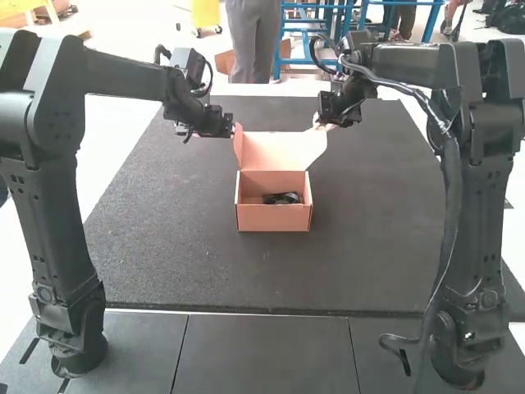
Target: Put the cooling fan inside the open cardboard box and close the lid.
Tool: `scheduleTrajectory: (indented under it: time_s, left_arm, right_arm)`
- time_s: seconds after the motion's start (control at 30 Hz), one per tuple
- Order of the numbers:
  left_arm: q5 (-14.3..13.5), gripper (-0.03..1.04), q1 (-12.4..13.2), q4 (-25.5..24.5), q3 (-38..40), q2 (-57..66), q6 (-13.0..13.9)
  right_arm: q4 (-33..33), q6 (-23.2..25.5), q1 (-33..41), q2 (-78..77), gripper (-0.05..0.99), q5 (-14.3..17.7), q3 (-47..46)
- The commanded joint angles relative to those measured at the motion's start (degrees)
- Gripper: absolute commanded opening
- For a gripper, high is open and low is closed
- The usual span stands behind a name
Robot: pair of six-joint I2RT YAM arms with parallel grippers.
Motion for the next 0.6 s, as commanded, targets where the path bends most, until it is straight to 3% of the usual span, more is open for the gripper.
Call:
scheduleTrajectory:
  time_s: [0.0,0.27,0.57]
  left_arm:
    - [0.6,0.97,-0.1,-0.1,3.2,0.3,-0.4]
    - [0.6,0.97,-0.2,-0.3,3.2,0.0,-0.5]
    - [0.6,0.97,-0.2,-1.1,4.1,-0.1,-0.5]
  right_arm:
    - [0.0,1.2,-0.9,-0.2,0.36,-1.7,1.9]
    - [-4.3,1.5,-0.6,-0.2,0.36,-3.5,2.7]
    - [-4.5,1.4,-0.7,-0.2,0.12,-4.5,3.7]
